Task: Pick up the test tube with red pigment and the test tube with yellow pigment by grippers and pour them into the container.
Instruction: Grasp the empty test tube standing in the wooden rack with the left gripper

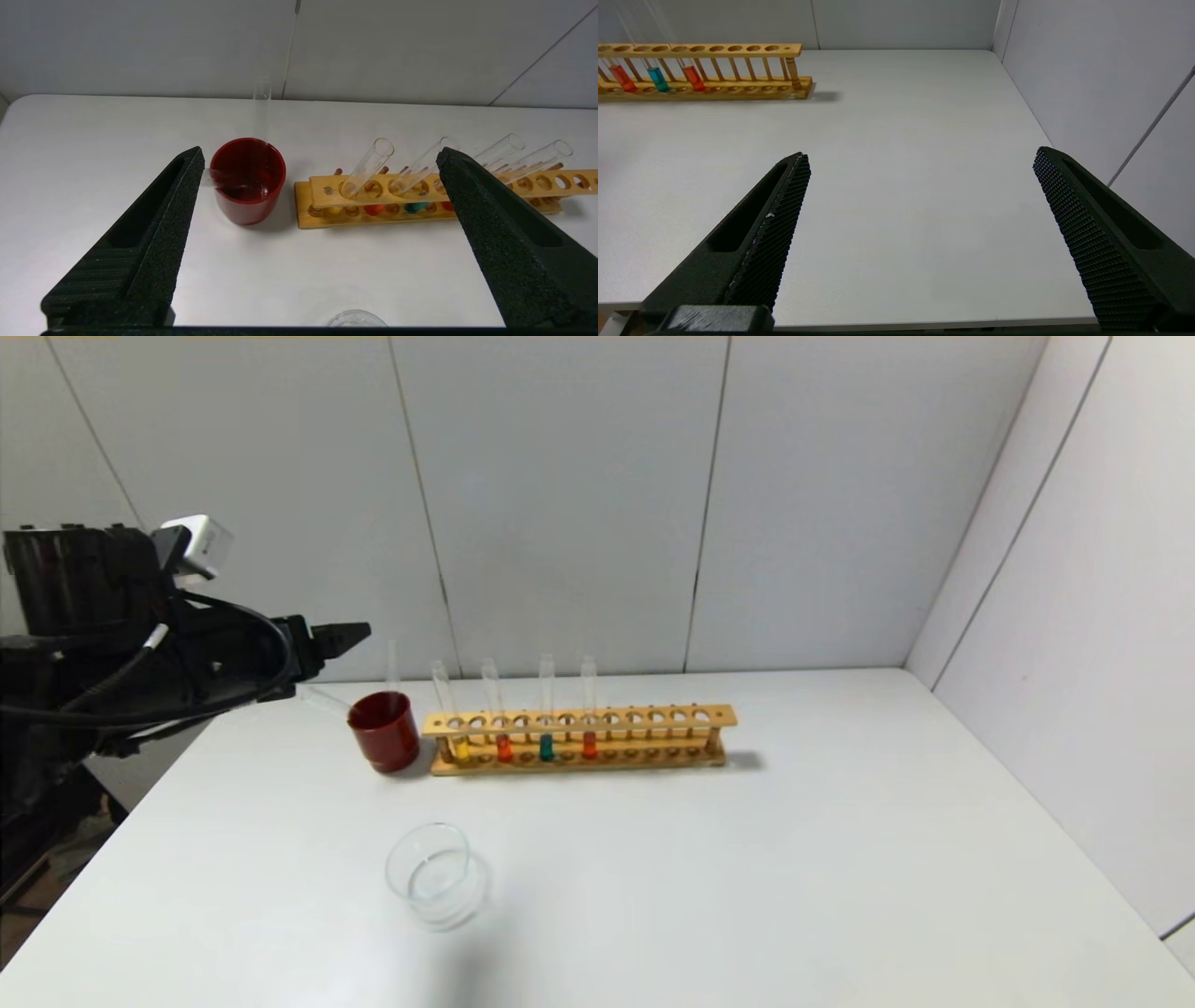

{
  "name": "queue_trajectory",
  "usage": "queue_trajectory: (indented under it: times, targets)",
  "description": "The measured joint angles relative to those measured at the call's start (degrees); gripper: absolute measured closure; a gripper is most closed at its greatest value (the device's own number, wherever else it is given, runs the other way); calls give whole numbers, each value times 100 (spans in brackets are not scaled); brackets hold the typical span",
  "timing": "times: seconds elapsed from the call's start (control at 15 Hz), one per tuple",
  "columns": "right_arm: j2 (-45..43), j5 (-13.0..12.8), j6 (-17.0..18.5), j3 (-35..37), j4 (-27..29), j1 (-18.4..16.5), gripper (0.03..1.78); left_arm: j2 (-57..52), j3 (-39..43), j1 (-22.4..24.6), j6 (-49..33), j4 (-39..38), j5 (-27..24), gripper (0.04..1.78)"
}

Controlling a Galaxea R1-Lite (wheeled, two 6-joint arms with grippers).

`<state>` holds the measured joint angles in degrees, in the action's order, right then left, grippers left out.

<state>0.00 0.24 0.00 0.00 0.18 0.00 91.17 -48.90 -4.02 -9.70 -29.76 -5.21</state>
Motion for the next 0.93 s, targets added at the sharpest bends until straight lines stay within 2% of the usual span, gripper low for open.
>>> queue_trajectory:
  times: [0.33,0.93]
  targets:
    - [0,0,0,0,0,0,6,745,172,-350,116,-822,-240,7]
    - [0,0,0,0,0,0,6,1944,78,-652,130,-1836,-226,7]
